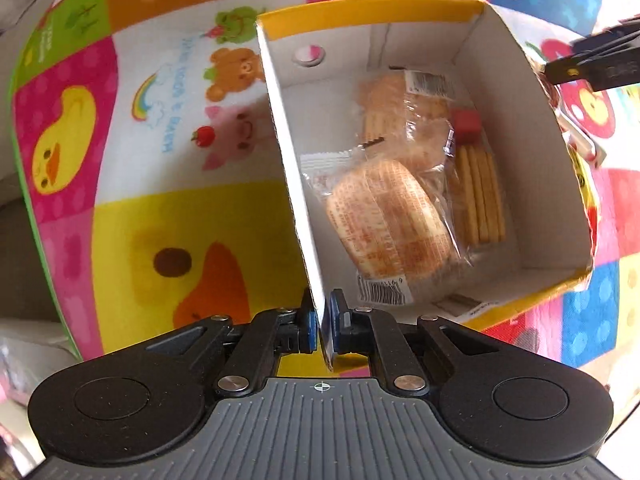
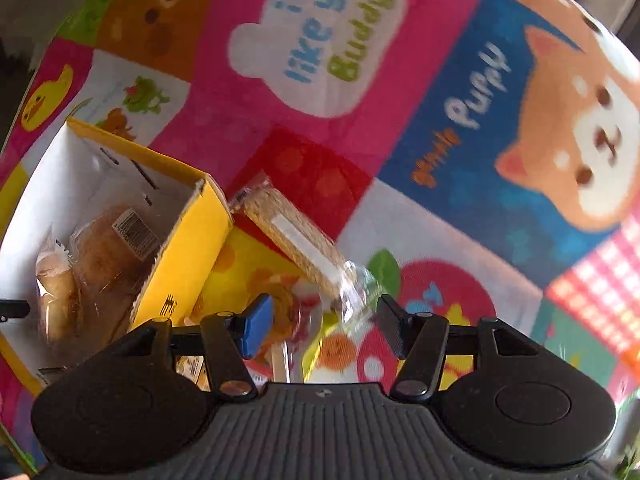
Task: Organize objects
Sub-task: 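Grasp the sesame bar packet with the right gripper, then carry the sesame bar toward the yellow box with the right gripper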
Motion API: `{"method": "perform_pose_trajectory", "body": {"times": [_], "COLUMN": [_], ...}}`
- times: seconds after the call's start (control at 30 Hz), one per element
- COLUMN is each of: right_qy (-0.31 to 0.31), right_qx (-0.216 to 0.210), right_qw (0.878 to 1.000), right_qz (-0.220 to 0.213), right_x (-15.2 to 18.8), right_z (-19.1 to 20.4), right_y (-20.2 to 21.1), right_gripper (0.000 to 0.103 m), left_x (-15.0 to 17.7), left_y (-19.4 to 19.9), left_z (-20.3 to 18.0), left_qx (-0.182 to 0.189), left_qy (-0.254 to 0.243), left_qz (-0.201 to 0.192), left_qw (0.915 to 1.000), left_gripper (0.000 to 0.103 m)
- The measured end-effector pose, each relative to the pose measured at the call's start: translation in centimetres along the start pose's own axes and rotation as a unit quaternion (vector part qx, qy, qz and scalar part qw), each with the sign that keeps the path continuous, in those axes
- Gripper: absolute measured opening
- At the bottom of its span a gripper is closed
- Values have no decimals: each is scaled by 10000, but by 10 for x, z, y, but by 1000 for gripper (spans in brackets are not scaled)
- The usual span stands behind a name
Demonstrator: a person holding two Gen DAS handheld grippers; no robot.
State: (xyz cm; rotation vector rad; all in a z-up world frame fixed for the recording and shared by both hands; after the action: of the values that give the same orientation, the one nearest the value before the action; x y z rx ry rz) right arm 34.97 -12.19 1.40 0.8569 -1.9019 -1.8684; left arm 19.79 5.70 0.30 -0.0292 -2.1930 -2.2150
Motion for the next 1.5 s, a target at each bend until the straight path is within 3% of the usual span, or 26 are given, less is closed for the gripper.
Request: {"method": "perform_pose_trajectory", "body": {"times": [0.1,0.2,0.43,0.6,0.7,0.9,1.0,1.2,1.33,1.5], "right_qy": [346,440,509,-234,-861,-2467,-3122,-3956,-4100,-4027], "right_qx": [69,161,-225,-600,-578,-889,-992,-1173,-1297,-1293], "right_qw": [9994,9989,9985,9979,9946,9650,9448,9105,9019,9053], "right_qz": [73,90,5,-35,-33,16,70,275,416,388], "right_x": [-20,-32,-33,-5,24,95,132,182,198,197], "right_z": [7,7,9,-11,-28,-42,-28,50,103,142], "right_y": [-25,-43,-42,-19,-2,41,64,90,108,125], "right_gripper": [57,54,37,35,35,29,28,27,27,27], "left_x": [-3,-5,-3,-4,-7,-4,-3,-5,-3,5], "left_y": [-1,-1,-5,-6,-7,-9,-10,-11,-11,-11], "left_z": [9,9,9,8,8,12,16,20,23,27], "left_qx": [292,296,303,283,328,504,622,743,735,680], "left_qy": [436,400,389,139,35,-212,-247,-307,-406,-577], "left_qz": [42,33,66,38,-11,-108,-130,-109,-102,-81], "left_qw": [9986,9988,9988,9995,9995,9984,9977,9967,9964,9960], "left_gripper": [7,7,7,7,7,9,10,10,10,10]}}
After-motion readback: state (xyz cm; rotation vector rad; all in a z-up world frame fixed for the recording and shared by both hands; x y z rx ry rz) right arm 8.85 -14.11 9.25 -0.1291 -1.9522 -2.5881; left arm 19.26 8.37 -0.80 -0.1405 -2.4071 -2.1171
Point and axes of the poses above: each gripper's, at about its wrist camera, not at the fingertips, and y roughly against the way its jaws point, z to its left, x to its underside, the point moved 7 cm from there along -y, roughly the way its jaws point, and after that the axes turned 7 degrees about z, right-handed, at the moved point
